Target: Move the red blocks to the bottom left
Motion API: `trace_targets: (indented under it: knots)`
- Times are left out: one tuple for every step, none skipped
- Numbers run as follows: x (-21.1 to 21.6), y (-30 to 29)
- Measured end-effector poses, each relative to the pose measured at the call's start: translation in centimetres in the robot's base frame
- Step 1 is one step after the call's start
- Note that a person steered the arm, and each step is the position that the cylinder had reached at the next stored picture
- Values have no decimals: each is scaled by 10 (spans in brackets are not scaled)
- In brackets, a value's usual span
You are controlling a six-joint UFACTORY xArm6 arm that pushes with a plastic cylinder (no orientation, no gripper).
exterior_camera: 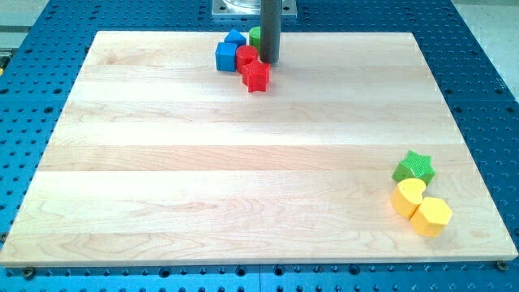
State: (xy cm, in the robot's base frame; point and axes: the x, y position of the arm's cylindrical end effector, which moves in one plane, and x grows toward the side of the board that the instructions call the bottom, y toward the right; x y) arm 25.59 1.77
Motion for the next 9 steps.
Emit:
trace_targets:
  knots:
    - [7,-41]
    - [51,-64]
    - [97,-46]
    - [152,-77]
    - [210,-164]
    - [237,-209]
    - [184,-201]
    - [193,-258]
    - [243,-248]
